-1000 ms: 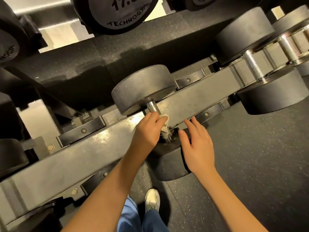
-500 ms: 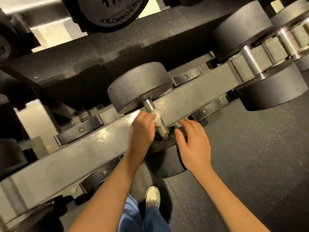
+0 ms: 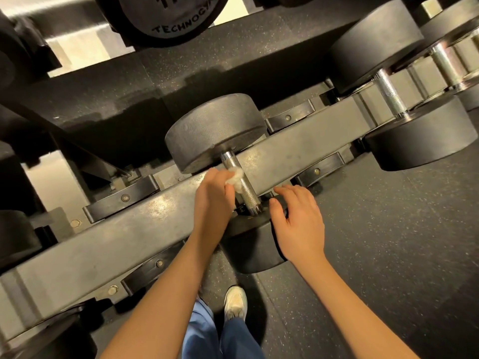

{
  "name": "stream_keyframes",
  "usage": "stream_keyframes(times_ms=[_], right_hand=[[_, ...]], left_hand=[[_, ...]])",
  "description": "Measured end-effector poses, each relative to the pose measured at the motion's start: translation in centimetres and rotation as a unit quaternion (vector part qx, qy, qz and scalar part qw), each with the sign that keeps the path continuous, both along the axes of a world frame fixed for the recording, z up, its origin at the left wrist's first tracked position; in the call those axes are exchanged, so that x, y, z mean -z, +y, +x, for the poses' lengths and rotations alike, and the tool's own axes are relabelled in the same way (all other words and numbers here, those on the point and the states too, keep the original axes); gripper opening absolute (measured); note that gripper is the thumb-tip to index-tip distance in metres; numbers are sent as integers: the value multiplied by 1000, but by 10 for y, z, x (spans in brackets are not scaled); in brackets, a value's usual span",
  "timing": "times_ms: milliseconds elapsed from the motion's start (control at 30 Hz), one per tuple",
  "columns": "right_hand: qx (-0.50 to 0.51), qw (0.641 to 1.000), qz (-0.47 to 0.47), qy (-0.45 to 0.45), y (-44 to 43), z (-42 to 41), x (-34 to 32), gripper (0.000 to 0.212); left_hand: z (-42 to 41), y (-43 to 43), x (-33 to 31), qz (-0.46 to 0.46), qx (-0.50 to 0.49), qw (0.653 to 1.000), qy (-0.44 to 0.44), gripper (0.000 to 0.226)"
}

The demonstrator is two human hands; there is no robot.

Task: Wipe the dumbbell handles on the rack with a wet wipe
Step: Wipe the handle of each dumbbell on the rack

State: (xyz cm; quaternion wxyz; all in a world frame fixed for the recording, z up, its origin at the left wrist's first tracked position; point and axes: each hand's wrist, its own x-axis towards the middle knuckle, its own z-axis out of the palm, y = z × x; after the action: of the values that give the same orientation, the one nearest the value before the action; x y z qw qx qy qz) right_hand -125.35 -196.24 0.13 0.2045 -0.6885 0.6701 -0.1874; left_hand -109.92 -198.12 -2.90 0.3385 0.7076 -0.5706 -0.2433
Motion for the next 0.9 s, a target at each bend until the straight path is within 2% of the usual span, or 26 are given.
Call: stream_keyframes(times_ms=[67, 133, 333, 433, 600, 800, 900], right_hand=[[1, 1000, 0, -6, 1, 0, 0, 51], [0, 1000, -2, -7, 1, 0, 0, 50], [-3, 1000, -9, -11, 1, -1, 1, 48], [-4, 1000, -15, -16, 1, -1, 1, 46], [-4, 1000, -23, -20, 1, -2, 2, 44], [-6, 999, -24, -21, 1, -2, 2, 42], [-5, 999, -22, -23, 1, -2, 2, 42]], left_hand=[[2, -11, -4, -10, -50, 998, 35, 19], [0, -13, -1, -9, -63, 998, 28, 19], [-9, -1, 2, -12, -20, 1000, -6, 29], [-3, -11, -1, -44, -45, 998, 11, 14], [-14, -13, 2, -51, -100, 994, 19, 14], [-5, -2, 3, -9, -13, 1000, 13, 32], [-5, -11, -1, -34, -97, 993, 63, 22]])
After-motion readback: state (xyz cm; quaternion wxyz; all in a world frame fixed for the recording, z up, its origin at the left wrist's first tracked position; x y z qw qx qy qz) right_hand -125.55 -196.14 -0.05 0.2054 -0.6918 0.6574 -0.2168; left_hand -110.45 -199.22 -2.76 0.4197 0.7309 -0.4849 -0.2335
